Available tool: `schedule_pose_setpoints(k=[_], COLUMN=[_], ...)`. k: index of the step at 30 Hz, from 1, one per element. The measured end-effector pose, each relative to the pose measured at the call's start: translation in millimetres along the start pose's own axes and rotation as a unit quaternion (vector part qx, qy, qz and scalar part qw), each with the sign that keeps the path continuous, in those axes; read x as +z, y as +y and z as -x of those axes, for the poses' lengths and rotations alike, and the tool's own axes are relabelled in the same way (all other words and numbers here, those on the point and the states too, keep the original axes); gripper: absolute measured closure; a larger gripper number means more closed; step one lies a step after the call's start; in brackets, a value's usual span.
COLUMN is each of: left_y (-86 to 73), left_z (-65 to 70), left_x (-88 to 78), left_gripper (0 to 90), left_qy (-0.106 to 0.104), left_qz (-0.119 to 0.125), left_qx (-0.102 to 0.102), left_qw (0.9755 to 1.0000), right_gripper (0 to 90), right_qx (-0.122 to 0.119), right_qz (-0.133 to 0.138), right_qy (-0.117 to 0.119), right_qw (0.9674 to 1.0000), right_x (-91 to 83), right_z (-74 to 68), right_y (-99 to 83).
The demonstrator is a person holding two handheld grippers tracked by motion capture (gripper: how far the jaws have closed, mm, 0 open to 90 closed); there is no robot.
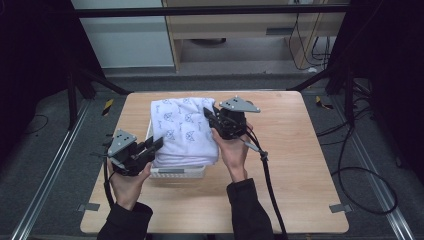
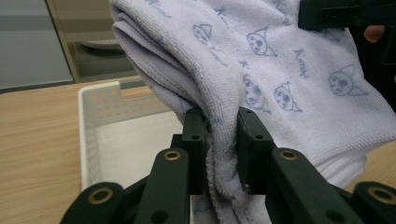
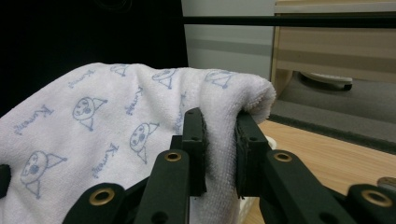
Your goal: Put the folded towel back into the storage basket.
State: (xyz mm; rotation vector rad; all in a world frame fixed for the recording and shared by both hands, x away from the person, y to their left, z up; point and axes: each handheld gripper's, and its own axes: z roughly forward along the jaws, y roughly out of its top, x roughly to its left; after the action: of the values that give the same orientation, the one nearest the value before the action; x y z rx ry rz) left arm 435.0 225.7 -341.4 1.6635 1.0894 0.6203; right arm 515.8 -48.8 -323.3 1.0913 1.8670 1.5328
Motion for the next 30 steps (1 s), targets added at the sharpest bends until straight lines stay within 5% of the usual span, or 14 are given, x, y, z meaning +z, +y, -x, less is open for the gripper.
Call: schedule_pose_setpoints(k=[30], left_y=[-10.0], left_z=[-44.0], left_x=[14.7], left_gripper=[74.5], left_qy=[0.042], left_qz=[-0.014], left_qx=[-0.025], left_qw=[0.9987], right_gripper=[77.4], right_qx=[0.012], right_qz=[-0.013], right_qy=[0.014], right_qw=[0.9997], right_x=[61.1], right_z=[-9.6], right_y=[-13.6])
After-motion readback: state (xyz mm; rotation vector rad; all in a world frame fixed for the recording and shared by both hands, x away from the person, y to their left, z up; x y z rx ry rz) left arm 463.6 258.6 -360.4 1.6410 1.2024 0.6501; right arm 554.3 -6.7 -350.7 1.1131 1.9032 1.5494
